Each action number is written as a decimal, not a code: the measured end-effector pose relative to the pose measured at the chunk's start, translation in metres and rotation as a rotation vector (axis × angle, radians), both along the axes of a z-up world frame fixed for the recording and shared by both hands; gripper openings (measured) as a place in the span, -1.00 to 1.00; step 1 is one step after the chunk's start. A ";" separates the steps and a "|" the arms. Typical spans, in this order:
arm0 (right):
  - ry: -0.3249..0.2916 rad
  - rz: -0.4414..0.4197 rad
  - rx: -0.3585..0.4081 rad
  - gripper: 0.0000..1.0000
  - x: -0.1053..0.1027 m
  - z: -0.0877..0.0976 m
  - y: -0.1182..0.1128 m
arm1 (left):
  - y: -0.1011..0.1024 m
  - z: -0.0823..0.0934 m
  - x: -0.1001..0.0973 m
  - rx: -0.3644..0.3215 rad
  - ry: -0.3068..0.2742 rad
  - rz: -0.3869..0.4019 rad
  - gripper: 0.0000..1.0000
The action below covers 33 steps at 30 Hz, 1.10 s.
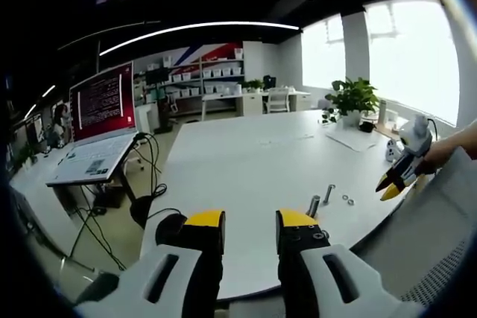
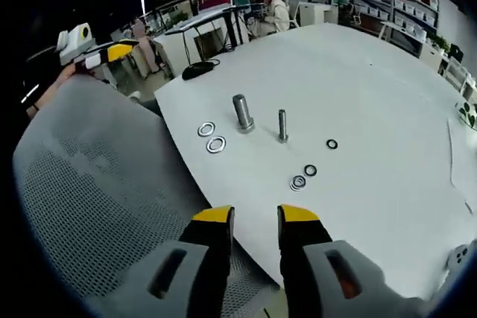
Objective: Place the washer onto the threaded stud by aligning its center hole with the stud, sliding it down to the base, and recovering from edge contact or off-axis alignment until the washer reaches the visible bottom stop.
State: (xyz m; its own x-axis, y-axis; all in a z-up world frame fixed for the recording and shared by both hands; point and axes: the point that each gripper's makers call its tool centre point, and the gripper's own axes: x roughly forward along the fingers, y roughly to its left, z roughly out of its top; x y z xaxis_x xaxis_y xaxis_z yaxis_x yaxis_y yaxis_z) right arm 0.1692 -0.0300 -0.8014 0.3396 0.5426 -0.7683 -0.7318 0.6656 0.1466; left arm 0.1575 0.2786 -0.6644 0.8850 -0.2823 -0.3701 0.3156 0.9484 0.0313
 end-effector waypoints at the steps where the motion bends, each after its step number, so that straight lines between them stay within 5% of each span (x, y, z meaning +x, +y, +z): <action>1: -0.003 -0.002 -0.005 -0.50 0.005 -0.002 -0.001 | 0.000 0.000 0.000 0.001 0.002 0.000 -0.50; 12: 0.006 -0.018 -0.045 -0.55 0.040 -0.021 -0.001 | -0.001 -0.002 0.000 0.005 0.010 -0.005 -0.50; 33: 0.095 0.040 -0.154 -0.55 0.049 -0.056 0.000 | 0.000 -0.001 0.001 0.000 0.001 0.003 -0.50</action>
State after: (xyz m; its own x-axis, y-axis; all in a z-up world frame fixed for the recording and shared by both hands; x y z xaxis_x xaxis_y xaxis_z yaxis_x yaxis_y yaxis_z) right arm 0.2180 -0.0295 -0.8573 0.2423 0.4276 -0.8709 -0.7460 0.6560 0.1145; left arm 0.1584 0.2790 -0.6651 0.8856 -0.2795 -0.3710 0.3128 0.9493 0.0314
